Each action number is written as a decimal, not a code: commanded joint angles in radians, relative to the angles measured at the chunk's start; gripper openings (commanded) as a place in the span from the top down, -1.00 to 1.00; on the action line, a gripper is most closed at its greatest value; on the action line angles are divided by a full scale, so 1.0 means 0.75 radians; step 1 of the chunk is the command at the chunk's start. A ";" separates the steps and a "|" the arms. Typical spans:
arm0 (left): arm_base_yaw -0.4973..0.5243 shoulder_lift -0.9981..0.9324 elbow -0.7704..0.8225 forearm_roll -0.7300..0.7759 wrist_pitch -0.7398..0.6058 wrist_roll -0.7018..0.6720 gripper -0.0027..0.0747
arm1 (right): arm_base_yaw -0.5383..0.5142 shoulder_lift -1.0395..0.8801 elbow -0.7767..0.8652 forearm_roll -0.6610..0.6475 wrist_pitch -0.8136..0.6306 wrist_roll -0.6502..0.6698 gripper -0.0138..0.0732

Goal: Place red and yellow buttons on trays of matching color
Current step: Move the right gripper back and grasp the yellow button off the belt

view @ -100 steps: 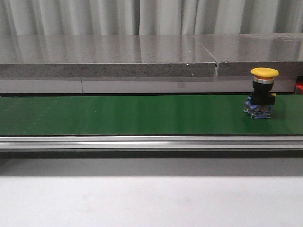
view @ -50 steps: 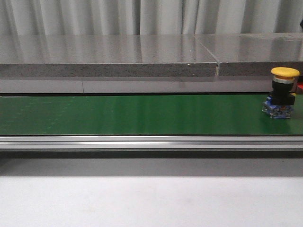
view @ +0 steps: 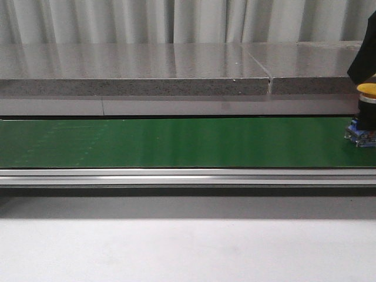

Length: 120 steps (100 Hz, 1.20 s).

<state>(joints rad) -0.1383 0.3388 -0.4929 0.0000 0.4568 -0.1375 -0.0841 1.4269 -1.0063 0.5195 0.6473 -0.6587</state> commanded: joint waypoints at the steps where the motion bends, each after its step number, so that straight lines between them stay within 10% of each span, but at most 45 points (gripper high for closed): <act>1: -0.008 0.010 -0.039 -0.012 -0.097 -0.003 0.98 | 0.005 -0.004 -0.031 0.036 -0.044 -0.013 -0.63; 27: -0.008 0.010 -0.039 -0.012 -0.097 -0.003 0.98 | 0.005 0.088 -0.031 0.036 -0.007 0.012 -0.50; 55: -0.008 0.010 -0.039 -0.012 -0.097 -0.003 0.98 | 0.005 0.088 -0.035 0.034 0.003 0.053 0.48; 120: -0.008 0.010 -0.039 -0.012 -0.097 -0.003 0.98 | -0.327 -0.143 -0.083 0.031 0.068 0.212 0.48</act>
<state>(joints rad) -0.1383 0.3388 -0.4929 0.0000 0.4568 -0.1375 -0.2672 1.3934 -1.0336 0.5204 0.7329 -0.5162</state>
